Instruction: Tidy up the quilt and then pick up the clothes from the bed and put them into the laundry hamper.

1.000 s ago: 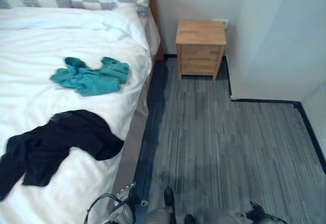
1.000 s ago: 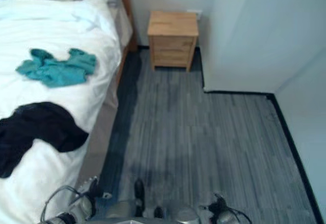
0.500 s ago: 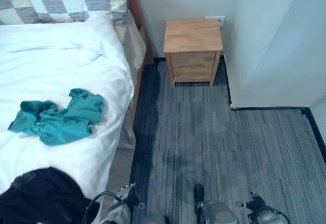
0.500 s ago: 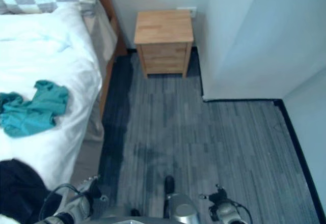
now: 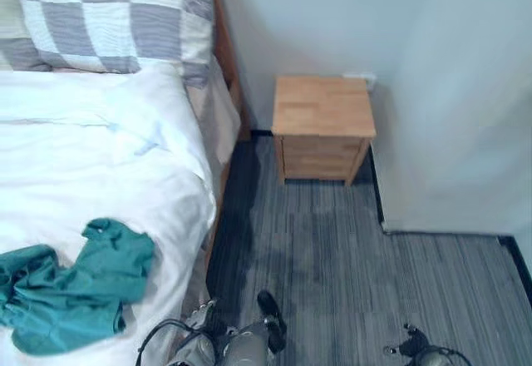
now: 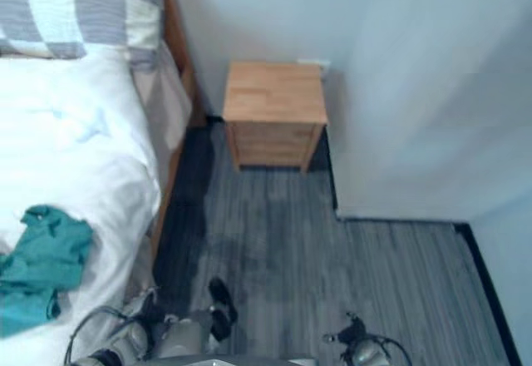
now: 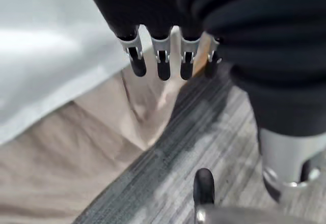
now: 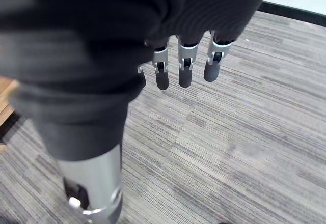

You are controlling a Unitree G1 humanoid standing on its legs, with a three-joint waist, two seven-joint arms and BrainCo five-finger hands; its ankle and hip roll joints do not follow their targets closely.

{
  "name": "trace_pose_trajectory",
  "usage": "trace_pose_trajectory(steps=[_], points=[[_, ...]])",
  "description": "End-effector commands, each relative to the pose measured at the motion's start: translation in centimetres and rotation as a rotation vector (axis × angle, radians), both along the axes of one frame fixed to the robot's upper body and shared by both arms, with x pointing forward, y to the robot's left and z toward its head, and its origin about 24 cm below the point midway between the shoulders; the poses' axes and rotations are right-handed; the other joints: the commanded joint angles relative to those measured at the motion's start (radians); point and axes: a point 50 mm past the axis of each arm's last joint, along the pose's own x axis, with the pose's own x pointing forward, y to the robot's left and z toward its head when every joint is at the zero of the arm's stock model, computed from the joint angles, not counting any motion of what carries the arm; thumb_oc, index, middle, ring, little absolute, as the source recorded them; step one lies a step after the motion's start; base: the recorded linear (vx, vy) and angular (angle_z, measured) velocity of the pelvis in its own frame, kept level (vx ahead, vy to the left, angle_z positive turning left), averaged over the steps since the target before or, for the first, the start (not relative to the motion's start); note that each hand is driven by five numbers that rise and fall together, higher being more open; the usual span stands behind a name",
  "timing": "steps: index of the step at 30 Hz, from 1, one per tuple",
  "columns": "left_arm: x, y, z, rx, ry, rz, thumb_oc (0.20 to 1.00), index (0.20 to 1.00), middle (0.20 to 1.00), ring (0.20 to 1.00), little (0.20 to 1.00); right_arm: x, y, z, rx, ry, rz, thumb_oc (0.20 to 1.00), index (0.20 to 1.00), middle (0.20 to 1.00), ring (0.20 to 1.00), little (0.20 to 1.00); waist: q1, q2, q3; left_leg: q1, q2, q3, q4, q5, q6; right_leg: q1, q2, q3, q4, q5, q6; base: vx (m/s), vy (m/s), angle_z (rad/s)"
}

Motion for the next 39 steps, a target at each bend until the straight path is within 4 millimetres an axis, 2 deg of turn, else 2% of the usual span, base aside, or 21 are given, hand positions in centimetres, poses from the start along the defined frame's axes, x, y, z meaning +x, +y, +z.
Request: trace_pose_trajectory(steps=[1, 3, 5, 7, 8, 9, 10, 11, 15, 18, 19, 20, 22, 24, 25, 26, 27, 28, 32, 35, 39], points=[[0.9, 0.9, 0.6, 0.03, -0.039, 0.003, 1.0, 1.0, 1.0, 1.0, 1.0, 2.9, 0.1, 0.9, 0.007, -0.089, -0.031, 1.0, 1.0, 1.0, 1.0, 1.0, 0.025, 0.002, 0.066, 0.155, 0.025, -0.033, -0.063, -0.126, -0.115, -0.202, -0.082, 0.064, 0.278, 0.216, 0.126, 0.34, 0.05, 1.61], [0.9, 1.3, 0.7, 0.043, -0.038, 0.008, 1.0, 1.0, 1.0, 1.0, 1.0, 3.6, 0.3, 1.1, 0.019, -0.112, -0.034, 1.0, 1.0, 1.0, 1.0, 1.0, 0.02, 0.028, 0.085, 0.209, 0.049, -0.096, -0.093, -0.113, -0.116, -0.308, -0.04, 0.099, 0.302, 0.184, 0.087, 0.35, -0.009, 1.42], [0.9, 1.6, 0.8, 0.051, -0.047, 0.025, 1.0, 1.0, 1.0, 1.0, 1.0, 4.4, -0.2, 1.5, 0.023, -0.155, -0.081, 1.0, 1.0, 1.0, 1.0, 1.0, 0.014, 0.027, 0.087, 0.252, 0.043, -0.183, -0.109, -0.125, -0.131, -0.343, -0.043, 0.134, 0.127, 0.134, 0.058, 0.43, -0.106, 1.33], [1.0, 1.6, 0.8, 0.051, -0.048, 0.025, 1.0, 1.0, 1.0, 1.0, 1.0, 4.4, -0.2, 1.6, 0.022, -0.155, -0.081, 1.0, 1.0, 1.0, 1.0, 1.0, 0.014, 0.031, 0.086, 0.249, 0.047, -0.183, -0.109, -0.124, -0.132, -0.343, -0.039, 0.133, 0.12, 0.14, 0.056, 0.28, -0.144, 1.38], [1.3, 1.6, 0.9, 0.051, -0.061, 0.016, 1.0, 1.0, 1.0, 1.0, 1.0, 4.6, -0.5, 1.7, 0.023, -0.166, -0.099, 1.0, 1.0, 1.0, 1.0, 1.0, -0.004, 0.02, 0.08, 0.263, 0.023, -0.295, -0.104, -0.149, -0.144, -0.328, -0.026, 0.287, -0.109, 0.134, 0.051, 0.43, -0.278, 1.3], [1.6, 1.6, 1.0, 0.055, -0.069, 0.011, 1.0, 1.0, 1.0, 1.0, 1.0, 4.4, -0.7, 1.7, 0.023, -0.165, -0.113, 1.0, 1.0, 1.0, 1.0, 1.0, -0.016, 0.012, 0.083, 0.275, 0.011, -0.346, -0.096, -0.167, -0.151, -0.328, -0.025, 0.399, -0.179, 0.153, 0.066, 0.42, -0.279, 1.21], [1.6, 1.6, 1.0, 0.055, -0.069, 0.011, 1.0, 1.0, 1.0, 1.0, 1.0, 4.5, -0.7, 1.7, 0.023, -0.165, -0.113, 1.0, 1.0, 1.0, 1.0, 1.0, -0.015, 0.012, 0.082, 0.273, 0.012, -0.345, -0.095, -0.166, -0.151, -0.328, -0.025, 0.4, -0.183, 0.156, 0.066, 0.34, -0.314, 1.91], [2.1, 2.1, 1.4, 0.067, -0.086, 0.021, 1.0, 1.0, 1.0, 1.0, 1.0, 3.7, -1.2, 1.5, 0.028, -0.155, -0.152, 1.0, 1.0, 1.0, 1.0, 1.0, -0.016, -0.001, 0.082, 0.273, 0.01, -0.443, -0.078, -0.192, -0.169, -0.345, -0.065, 0.563, -0.276, 0.215, 0.087, 0.23, -0.231, 2.23], [0.9, 4.3, 1.6, 0.093, -0.085, 0.102, 1.0, 1.0, 1.0, 1.0, 1.0, 3.9, -2.3, 2.3, 0.001, -0.212, -0.173, 1.0, 1.0, 1.0, 1.0, 1.0, -0.013, -0.029, 0.075, 0.293, 0.033, -0.616, -0.062, -0.233, -0.222, -0.351, -0.155, 0.547, -0.374, 0.263, 0.104, 0.39, -0.5, 2.07], [-1.9, 6.2, 1.4, 0.111, -0.071, 0.247, 1.0, 1.0, 1.0, 1.0, 1.0, 8.8, -3.7, 6.3, -0.074, -0.451, -0.076, 1.0, 1.0, 1.0, 1.0, 1.0, -0.008, -0.041, 0.086, 0.277, 0.085, -0.677, -0.043, -0.222, -0.255, -0.333, -0.131, 0.505, -0.353, 0.264, 0.125, 0.2, -0.562, 1.67], [-1.9, 6.2, 1.4, 0.111, -0.071, 0.248, 1.0, 1.0, 1.0, 1.0, 1.0, 8.8, -3.7, 6.3, -0.074, -0.451, -0.075, 1.0, 1.0, 1.0, 1.0, 1.0, -0.009, -0.042, 0.083, 0.274, 0.085, -0.678, -0.044, -0.219, -0.256, -0.337, -0.132, 0.505, -0.354, 0.266, 0.125, 0.12, -0.474, 1.68], [-3.4, 6.4, 1.0, 0.12, -0.048, 0.27, 1.0, 1.0, 1.0, 1.0, 1.0, 11.7, -5.1, 10.5, -0.145, -0.651, -0.016, 1.0, 1.0, 1.0, 1.0, 1.0, -0.004, -0.026, 0.085, 0.248, 0.136, -0.669, -0.05, -0.189, -0.279, -0.318, -0.115, 0.474, -0.372, 0.247, 0.109, 0.04, -0.278, 0.55], [-3.7, 5.9, 0.7, 0.121, -0.028, 0.252, 1.0, 1.0, 1.0, 1.0, 1.0, 12.7, -6.4, 12.9, -0.191, -0.754, -0.017, 1.0, 1.0, 1.0, 1.0, 1.0, -0.013, -0.013, 0.085, 0.214, 0.156, -0.621, -0.061, -0.153, -0.284, -0.305, -0.126, 0.426, -0.389, 0.242, 0.1, -0.01, -0.264, 0.57], [-4.0, 5.1, 0.2, 0.119, 0.043, 0.154, 1.0, 1.0, 1.0, 1.0, 1.0, 13.9, -7.9, 15.9, -0.288, -0.847, 0.024, 1.0, 1.0, 1.0, 1.0, 1.0, -0.04, 0.007, 0.088, 0.174, 0.186, -0.382, -0.052, -0.126, -0.276, -0.283, -0.148, 0.34, -0.398, 0.223, 0.09, -0.16, -0.231, 1.18], [-4.3, 5.0, 0.0, 0.136, 0.127, 0.035, 1.0, 1.0, 1.0, 1.0, 1.0, 15.9, -8.6, 20.0, -0.404, -0.954, 0.116, 1.0, 1.0, 1.0, 1.0, 1.0, -0.056, 0.014, 0.08, 0.174, 0.181, -0.197, 0.023, -0.161, -0.266, -0.278, -0.15, 0.248, -0.407, 0.222, 0.073, -0.18, -0.217, 1.74], [-4.3, 5.0, 0.0, 0.136, 0.127, 0.035, 1.0, 1.0, 1.0, 1.0, 1.0, 15.9, -8.6, 20.0, -0.404, -0.954, 0.116, 1.0, 1.0, 1.0, 1.0, 1.0, -0.056, 0.014, 0.079, 0.172, 0.181, -0.197, 0.024, -0.161, -0.266, -0.28, -0.15, 0.248, -0.407, 0.222, 0.073, -0.17, -0.283, 1.75], [-5.1, 4.8, -0.3, 0.123, 0.182, 0.025, 1.0, 1.0, 1.0, 1.0, 1.0, 17.5, -9.1, 24.5, -0.536, -1.055, 0.225, 1.0, 1.0, 1.0, 1.0, 1.0, -0.057, 0.026, 0.069, 0.172, 0.177, -0.127, 0.057, -0.169, -0.267, -0.263, -0.148, 0.184, -0.407, 0.214, 0.064, -0.03, -0.131, 1.04], [-5.1, 4.5, -0.4, 0.107, 0.191, 0.006, 1.0, 1.0, 1.0, 1.0, 1.0, 17.5, -9.7, 25.6, -0.588, -1.057, 0.239, 1.0, 1.0, 1.0, 1.0, 1.0, -0.061, 0.038, 0.056, 0.182, 0.169, -0.087, 0.034, -0.161, -0.266, -0.254, -0.142, 0.15, -0.4, 0.215, 0.064, -0.02, -0.131, 0.75], [-5.5, 3.7, -0.7, 0.075, 0.207, -0.006, 1.0, 1.0, 1.0, 1.0, 1.0, 20.0, -7.8, 30.7, -0.64, -1.194, 0.376, 1.0, 1.0, 1.0, 1.0, 1.0, -0.043, 0.048, 0.031, 0.2, 0.161, -0.14, -0.016, -0.135, -0.272, -0.219, -0.135, 0.113, -0.411, 0.217, 0.059, 0.08, -0.029, 0.77], [-5.1, 3.5, -0.7, 0.068, 0.191, -0.021, 1.0, 1.0, 1.0, 1.0, 1.0, 21.1, -6.6, 31.5, -0.609, -1.219, 0.413, 1.0, 1.0, 1.0, 1.0, 1.0, -0.033, 0.047, 0.033, 0.203, 0.162, -0.146, -0.033, -0.122, -0.272, -0.222, -0.132, 0.112, -0.405, 0.217, 0.057, 0.0, -0.021, 0.29], [-1.8, 2.7, 0.1, 0.049, 0.072, -0.062, 1.0, 1.0, 1.0, 1.0, 1.0, 25.4, -4.9, 34.2, -0.615, -1.226, 0.421, 1.0, 1.0, 1.0, 1.0, 1.0, 0.017, 0.048, 0.084, 0.155, 0.163, -0.175, -0.049, -0.095, -0.275, -0.298, -0.13, 0.126, -0.373, 0.221, 0.055, -0.13, -0.03, 0.11]])
